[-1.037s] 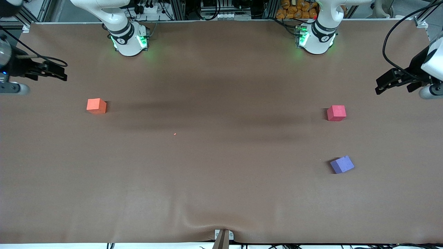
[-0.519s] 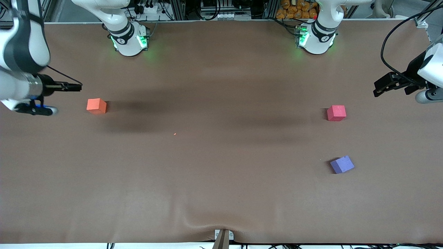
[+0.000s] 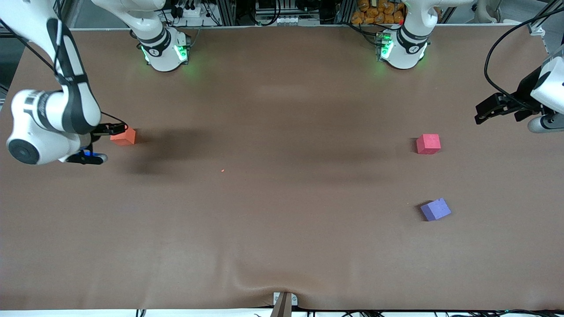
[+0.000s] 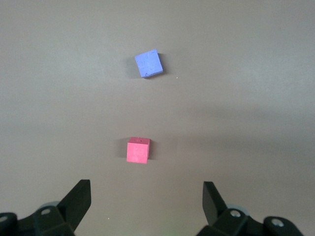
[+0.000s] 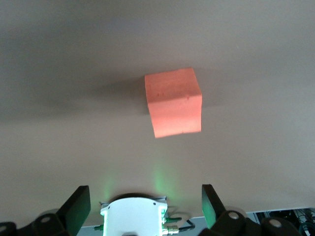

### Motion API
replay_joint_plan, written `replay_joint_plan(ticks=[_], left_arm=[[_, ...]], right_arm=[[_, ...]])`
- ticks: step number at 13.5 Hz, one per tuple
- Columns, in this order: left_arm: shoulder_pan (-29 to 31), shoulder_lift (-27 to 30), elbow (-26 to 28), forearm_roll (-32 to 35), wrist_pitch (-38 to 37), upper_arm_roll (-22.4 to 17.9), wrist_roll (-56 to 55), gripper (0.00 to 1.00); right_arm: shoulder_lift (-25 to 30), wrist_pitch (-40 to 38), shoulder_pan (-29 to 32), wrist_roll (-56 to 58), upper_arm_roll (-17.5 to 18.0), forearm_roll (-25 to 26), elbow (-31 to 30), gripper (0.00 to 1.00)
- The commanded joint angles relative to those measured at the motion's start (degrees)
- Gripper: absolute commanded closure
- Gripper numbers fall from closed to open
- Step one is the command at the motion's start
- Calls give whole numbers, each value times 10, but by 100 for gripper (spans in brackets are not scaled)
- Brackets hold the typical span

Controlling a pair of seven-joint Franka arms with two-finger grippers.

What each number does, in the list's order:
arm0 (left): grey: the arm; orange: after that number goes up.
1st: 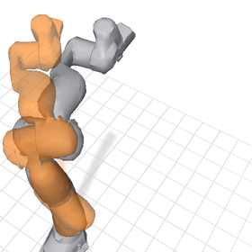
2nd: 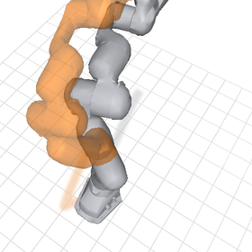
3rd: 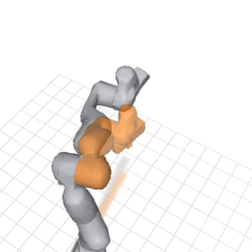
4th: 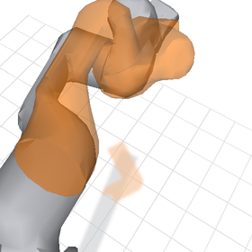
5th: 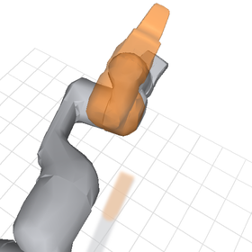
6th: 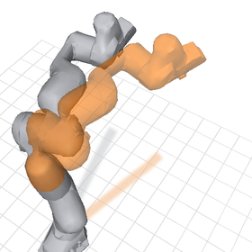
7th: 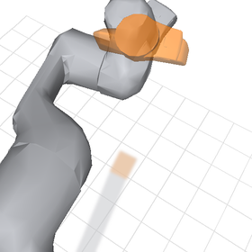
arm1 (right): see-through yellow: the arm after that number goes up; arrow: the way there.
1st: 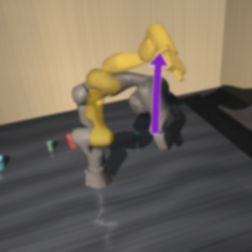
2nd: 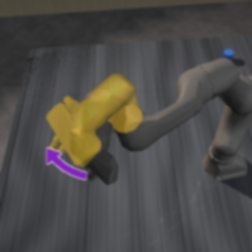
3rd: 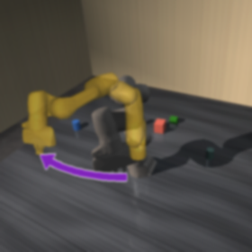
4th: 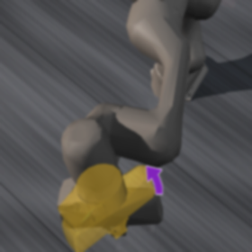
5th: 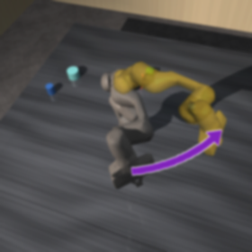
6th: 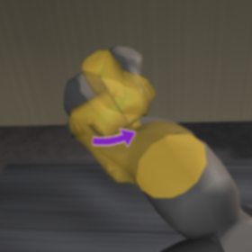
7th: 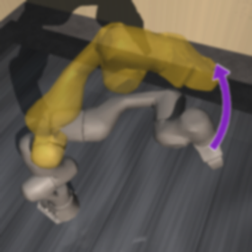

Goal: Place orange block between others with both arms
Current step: 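Close the right gripper on the orange cube and lift it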

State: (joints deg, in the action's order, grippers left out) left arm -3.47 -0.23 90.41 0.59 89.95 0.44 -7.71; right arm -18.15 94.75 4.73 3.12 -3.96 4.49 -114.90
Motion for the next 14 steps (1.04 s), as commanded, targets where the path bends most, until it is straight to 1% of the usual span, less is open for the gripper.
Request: replay_joint_plan(ticks=[1,4,8,14], left_arm=[[5,-7,-11,10,0,3,10,0],[4,-18,-13,11,7,3,10,0],[3,-20,-13,11,13,3,10,0],[4,-19,-14,9,13,2,15,0]], right_arm=[[-35,10,23,27,8,14,2,0],[-50,19,25,29,8,14,2,0],[-92,66,34,61,7,15,3,0],[-109,98,46,86,7,16,6,0]])
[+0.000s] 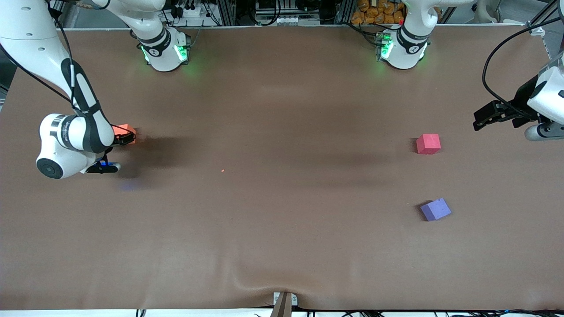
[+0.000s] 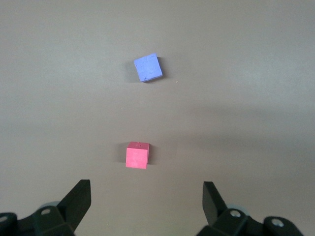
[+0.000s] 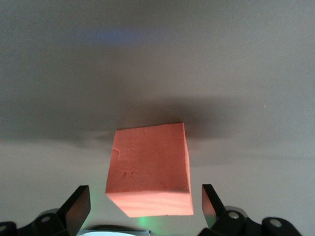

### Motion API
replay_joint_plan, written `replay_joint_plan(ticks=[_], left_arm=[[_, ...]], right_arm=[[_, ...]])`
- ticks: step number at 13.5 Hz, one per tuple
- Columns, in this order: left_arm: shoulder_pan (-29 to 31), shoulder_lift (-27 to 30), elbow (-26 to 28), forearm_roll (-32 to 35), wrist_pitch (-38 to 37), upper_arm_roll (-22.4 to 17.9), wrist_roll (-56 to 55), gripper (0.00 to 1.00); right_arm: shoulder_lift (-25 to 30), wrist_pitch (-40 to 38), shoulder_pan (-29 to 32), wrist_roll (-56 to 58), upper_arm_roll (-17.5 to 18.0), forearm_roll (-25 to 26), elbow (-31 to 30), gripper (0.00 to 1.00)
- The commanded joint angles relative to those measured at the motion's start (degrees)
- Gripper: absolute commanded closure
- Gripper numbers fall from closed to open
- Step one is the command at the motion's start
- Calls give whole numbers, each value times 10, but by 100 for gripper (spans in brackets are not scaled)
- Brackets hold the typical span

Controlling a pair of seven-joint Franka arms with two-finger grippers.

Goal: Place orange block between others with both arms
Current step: 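Close the right gripper on the orange cube and lift it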

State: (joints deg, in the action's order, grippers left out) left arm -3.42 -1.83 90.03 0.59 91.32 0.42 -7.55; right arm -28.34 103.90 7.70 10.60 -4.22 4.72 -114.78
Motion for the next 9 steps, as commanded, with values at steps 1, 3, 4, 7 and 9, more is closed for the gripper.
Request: replay_joint_plan(ticks=[1,3,4,7,9], left_arm=[[3,-2,-10,8,-1,2,13,0],[3,-1,-9,7,-1,3,13,0],[3,1,-9,7,-2,2,14,0],[3,2,-10,7,-2,2,14,0],[3,2,-10,7,-2,2,15,0]], right_arm=[[-9,7,16,11,10,13,5,0],[-14,8,16,11,10,13,4,0],[-18,8,16,12,10,13,4,0],[-29,8,22,20,10,13,5,0],[-29,5,18,18,10,12,7,41]])
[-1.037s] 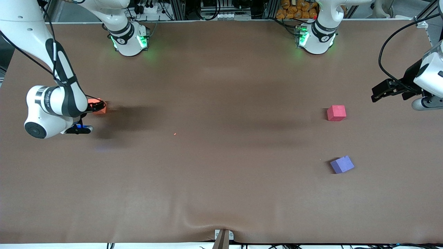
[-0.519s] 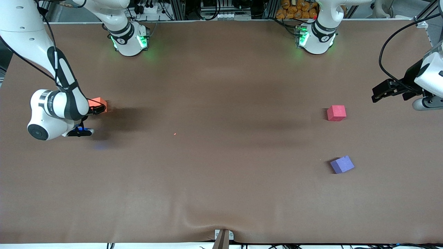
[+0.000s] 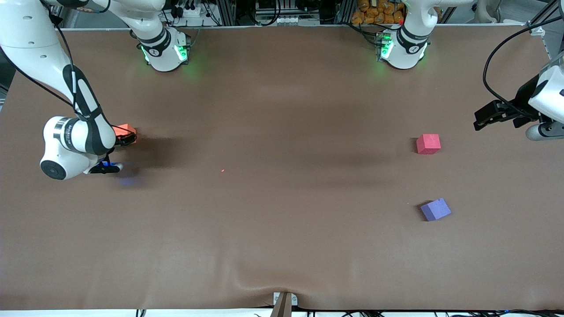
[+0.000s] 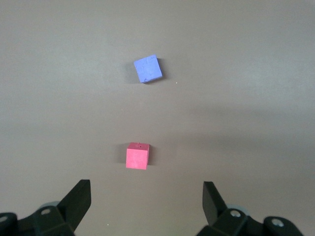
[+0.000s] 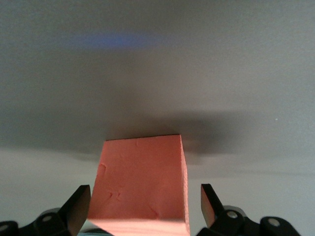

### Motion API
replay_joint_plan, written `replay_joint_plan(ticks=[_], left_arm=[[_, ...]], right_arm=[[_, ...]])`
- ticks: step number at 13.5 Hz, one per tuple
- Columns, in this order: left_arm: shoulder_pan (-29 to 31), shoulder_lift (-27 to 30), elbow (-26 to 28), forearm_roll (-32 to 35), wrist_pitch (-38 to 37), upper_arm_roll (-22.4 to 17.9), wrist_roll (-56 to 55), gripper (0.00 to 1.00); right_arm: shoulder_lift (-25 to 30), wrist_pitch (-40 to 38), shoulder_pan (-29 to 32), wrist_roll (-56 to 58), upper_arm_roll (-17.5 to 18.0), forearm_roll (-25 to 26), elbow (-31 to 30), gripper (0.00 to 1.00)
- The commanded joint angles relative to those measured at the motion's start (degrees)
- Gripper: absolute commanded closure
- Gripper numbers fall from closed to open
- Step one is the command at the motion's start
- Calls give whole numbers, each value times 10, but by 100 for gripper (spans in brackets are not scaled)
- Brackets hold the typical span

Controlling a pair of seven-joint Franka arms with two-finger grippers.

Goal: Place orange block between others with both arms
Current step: 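Close the right gripper on the orange cube and lift it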

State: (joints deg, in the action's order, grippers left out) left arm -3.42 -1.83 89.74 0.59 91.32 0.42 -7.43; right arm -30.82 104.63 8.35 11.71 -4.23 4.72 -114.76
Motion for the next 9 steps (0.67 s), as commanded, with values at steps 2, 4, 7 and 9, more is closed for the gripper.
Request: replay_joint_plan(ticks=[2,4,7,9], left_arm=[[4,4,-7,7,-4,1,15,0],[4,4,-6,7,-4,1,15,0],[3,3,-8,6,-4,1,14,0],[3,2,-9,6,-3,2,14,0]], right_arm=[[-4,-5,11,9,11,10,9,83],[-3,-6,14,28,11,6,20,88],[-2,-6,6,43,20,2,53,90],[-2,-15,6,44,60,-5,97,89]])
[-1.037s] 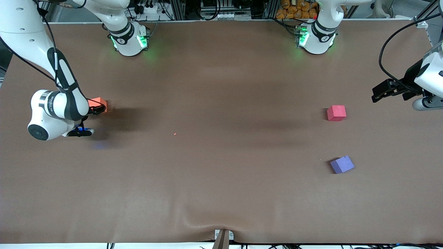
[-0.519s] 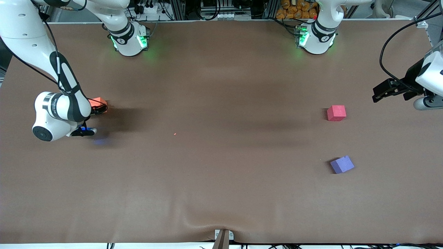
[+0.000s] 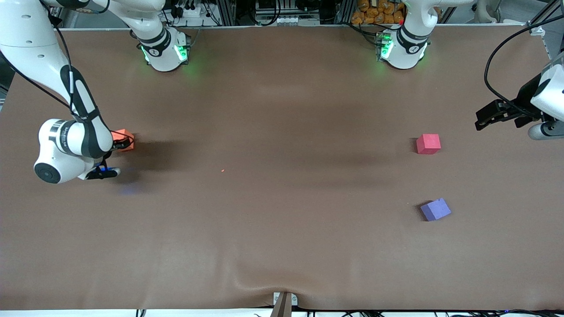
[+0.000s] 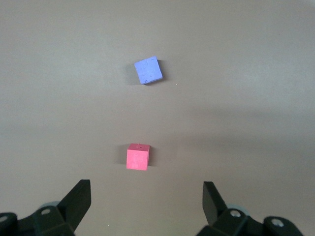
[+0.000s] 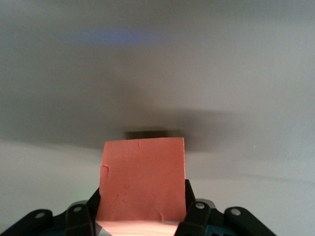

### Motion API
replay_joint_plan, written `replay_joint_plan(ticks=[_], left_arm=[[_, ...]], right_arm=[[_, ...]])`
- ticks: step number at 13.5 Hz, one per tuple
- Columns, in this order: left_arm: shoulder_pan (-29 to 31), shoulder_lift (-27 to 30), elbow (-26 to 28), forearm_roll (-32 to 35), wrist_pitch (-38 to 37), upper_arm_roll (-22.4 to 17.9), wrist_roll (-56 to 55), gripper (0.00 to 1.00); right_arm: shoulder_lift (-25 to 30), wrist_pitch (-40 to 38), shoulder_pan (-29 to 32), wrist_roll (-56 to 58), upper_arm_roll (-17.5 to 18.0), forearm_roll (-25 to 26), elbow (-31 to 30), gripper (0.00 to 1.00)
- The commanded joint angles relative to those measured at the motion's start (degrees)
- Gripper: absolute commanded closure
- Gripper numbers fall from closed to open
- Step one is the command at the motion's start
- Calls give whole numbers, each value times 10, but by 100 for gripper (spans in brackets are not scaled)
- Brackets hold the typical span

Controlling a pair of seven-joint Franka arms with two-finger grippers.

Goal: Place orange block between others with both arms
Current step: 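Carry the orange cube with the right gripper toward the table middle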

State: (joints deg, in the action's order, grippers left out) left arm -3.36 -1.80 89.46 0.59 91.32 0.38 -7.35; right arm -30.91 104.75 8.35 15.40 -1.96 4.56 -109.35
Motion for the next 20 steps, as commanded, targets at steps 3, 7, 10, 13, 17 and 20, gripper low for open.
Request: replay_joint_plan(ticks=[3,7,10,13,17,20], left_arm=[[1,0,-6,6,-3,2,13,0],[2,0,-7,6,-3,2,13,0],[2,0,-7,6,-2,2,13,0],[2,-2,-5,6,-1,2,13,0],[2,-2,-4,6,-1,2,13,0],[3,-2,-3,5,-1,2,13,0]], right_arm=[[-4,-38,-27,3,92,-11,118,88],[-22,-32,-154,8,95,-56,219,88],[-65,-4,-245,54,96,-55,285,88],[-87,88,-331,80,94,-51,298,85],[-121,188,-395,112,94,-46,302,82],[-159,199,-406,185,91,-19,335,82]])
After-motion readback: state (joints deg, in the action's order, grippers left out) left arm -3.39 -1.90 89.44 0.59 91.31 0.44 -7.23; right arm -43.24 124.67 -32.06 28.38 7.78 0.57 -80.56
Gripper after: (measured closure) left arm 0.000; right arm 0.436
